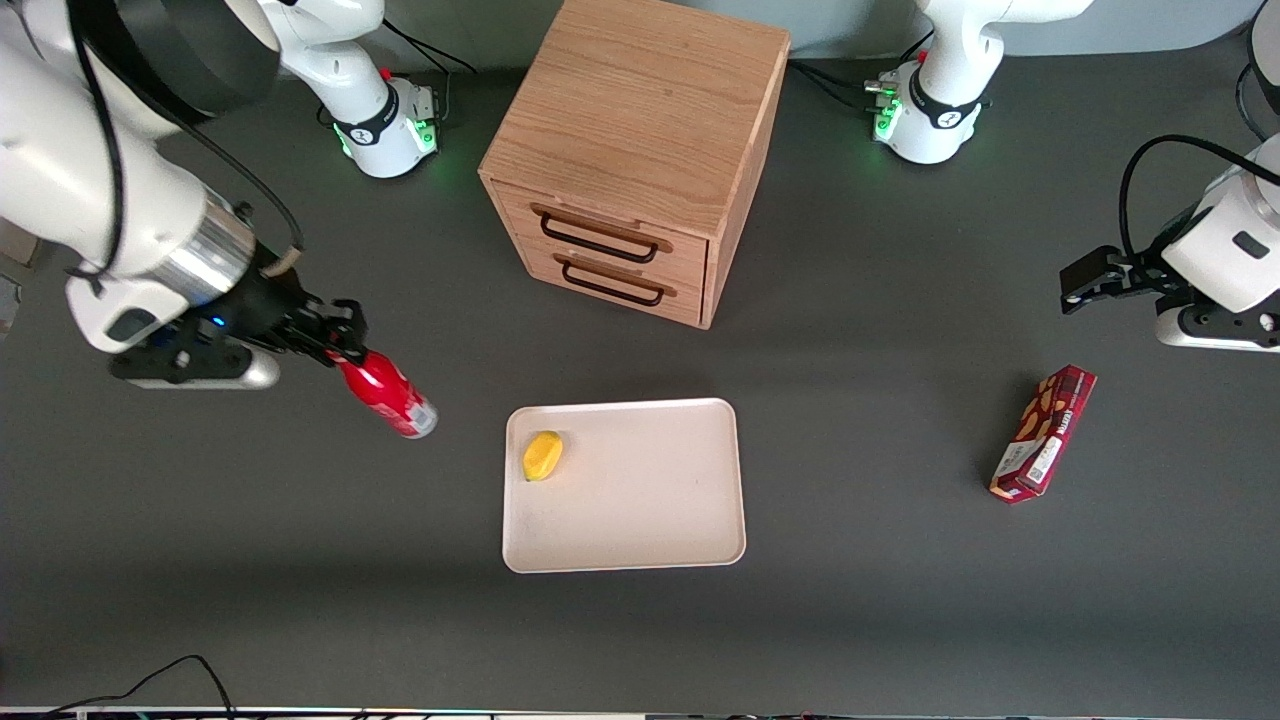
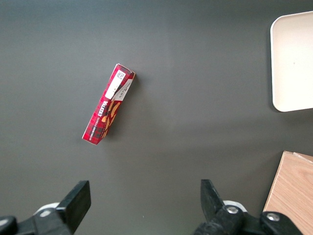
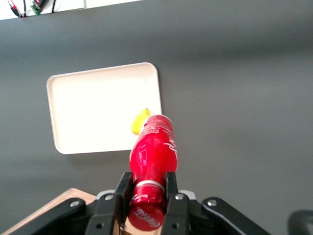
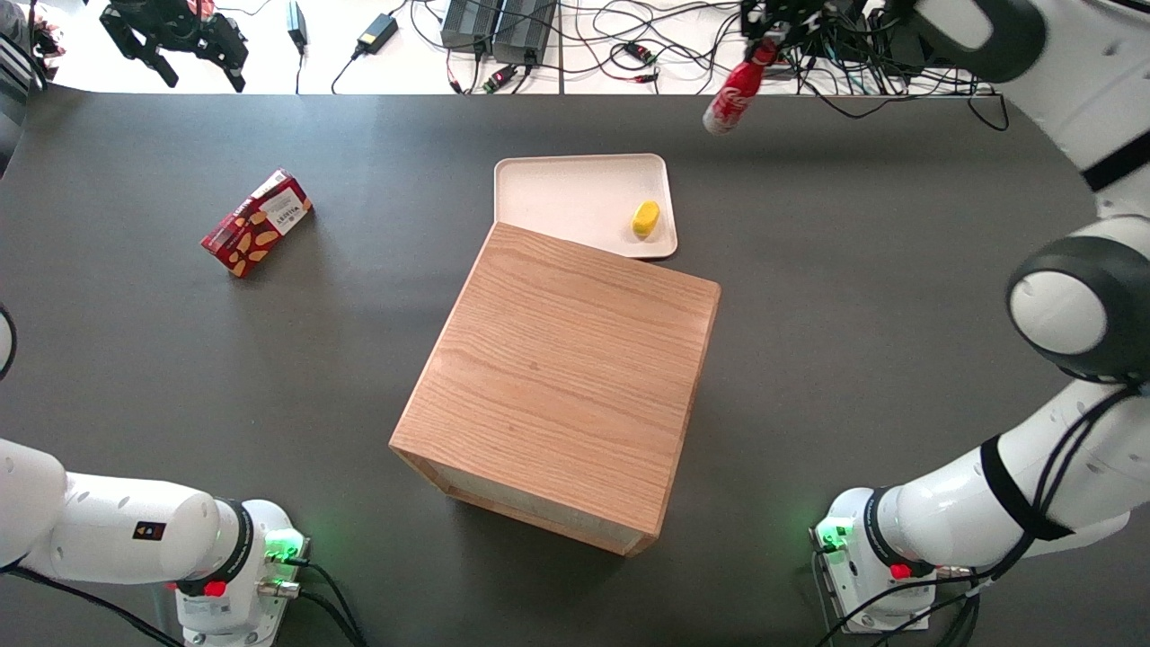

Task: Place coke bottle on tray
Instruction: 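Carry the bottle with the right gripper over to the white tray, then lower the bottle onto the tray beside the lemon and open the right gripper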

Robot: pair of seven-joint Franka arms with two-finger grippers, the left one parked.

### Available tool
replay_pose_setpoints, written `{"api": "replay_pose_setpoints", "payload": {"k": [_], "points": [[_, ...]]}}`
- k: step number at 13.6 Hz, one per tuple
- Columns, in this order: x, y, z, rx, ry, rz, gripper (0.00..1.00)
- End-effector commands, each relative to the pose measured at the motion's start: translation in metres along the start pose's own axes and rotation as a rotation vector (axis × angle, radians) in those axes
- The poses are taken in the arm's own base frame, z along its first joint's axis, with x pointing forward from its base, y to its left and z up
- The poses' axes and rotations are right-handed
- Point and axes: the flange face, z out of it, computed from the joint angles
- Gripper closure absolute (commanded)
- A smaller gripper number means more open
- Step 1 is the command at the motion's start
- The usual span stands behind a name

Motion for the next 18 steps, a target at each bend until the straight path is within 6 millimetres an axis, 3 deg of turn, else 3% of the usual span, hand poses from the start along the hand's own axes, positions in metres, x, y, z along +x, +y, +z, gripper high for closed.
{"api": "replay_pose_setpoints", "payload": {"k": [1,6,11,14,18], "points": [[0.041,-0.030,0.044,0.011,-0.007,0.058,1.00],[0.085,-0.034,0.146,0.062,0.041,0.086,1.00],[0.086,-0.052,0.232,0.029,0.025,0.088,1.00],[0.083,-0.046,0.271,0.010,-0.012,0.092,1.00],[0.084,-0.043,0.278,0.023,0.001,0.116,1.00]]}}
